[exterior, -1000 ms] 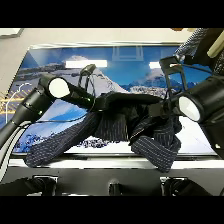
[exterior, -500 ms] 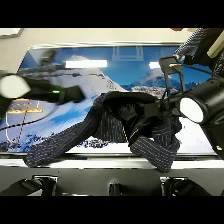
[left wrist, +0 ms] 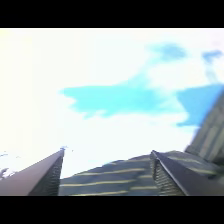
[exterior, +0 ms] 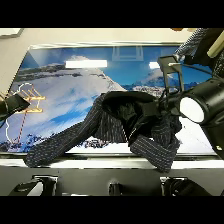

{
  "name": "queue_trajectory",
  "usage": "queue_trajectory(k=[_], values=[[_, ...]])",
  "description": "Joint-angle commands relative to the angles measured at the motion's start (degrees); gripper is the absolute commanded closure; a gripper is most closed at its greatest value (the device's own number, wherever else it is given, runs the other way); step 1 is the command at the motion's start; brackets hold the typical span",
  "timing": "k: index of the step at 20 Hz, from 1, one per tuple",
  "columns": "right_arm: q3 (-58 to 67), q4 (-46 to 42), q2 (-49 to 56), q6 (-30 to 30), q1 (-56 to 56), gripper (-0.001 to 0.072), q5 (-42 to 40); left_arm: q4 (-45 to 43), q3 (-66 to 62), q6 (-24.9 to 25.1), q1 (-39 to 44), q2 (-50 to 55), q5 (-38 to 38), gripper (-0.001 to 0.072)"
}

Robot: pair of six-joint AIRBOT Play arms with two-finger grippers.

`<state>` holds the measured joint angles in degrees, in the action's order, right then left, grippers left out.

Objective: Fold the clothes and pants, and hang the long-sleeved shirts on hangers.

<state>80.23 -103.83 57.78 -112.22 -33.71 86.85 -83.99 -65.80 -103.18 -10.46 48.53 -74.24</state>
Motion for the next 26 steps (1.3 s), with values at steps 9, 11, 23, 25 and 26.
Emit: queue_trajectory(k=[9, 11, 23, 25, 26], values=[[0.0, -0.3, 0.1, 0.2, 0.0, 0.0695, -1.5, 3.8, 3.6, 31.8, -29.7, 12.2, 0.2, -0.0001], [0.0, -0.4, 0.1, 0.1, 0.0, 0.0695, -1.6, 3.8, 3.6, 38.9, -32.4, 15.1, 0.3, 0.0003], [0.0, -0.4, 0.1, 0.2, 0.0, 0.0696, -2.9, 3.8, 13.1, 61.2, -36.9, 22.1, 12.2, 0.0007], [0.0, -0.4, 0.1, 0.2, 0.0, 0.0695, -2.9, 3.8, 14.8, 61.2, -36.9, 22.1, 15.5, 0.0015], [0.0, -0.4, 0.1, 0.2, 0.0, 0.0695, -2.9, 3.8, 15.6, 61.2, -36.9, 22.1, 17.5, 0.0016]])
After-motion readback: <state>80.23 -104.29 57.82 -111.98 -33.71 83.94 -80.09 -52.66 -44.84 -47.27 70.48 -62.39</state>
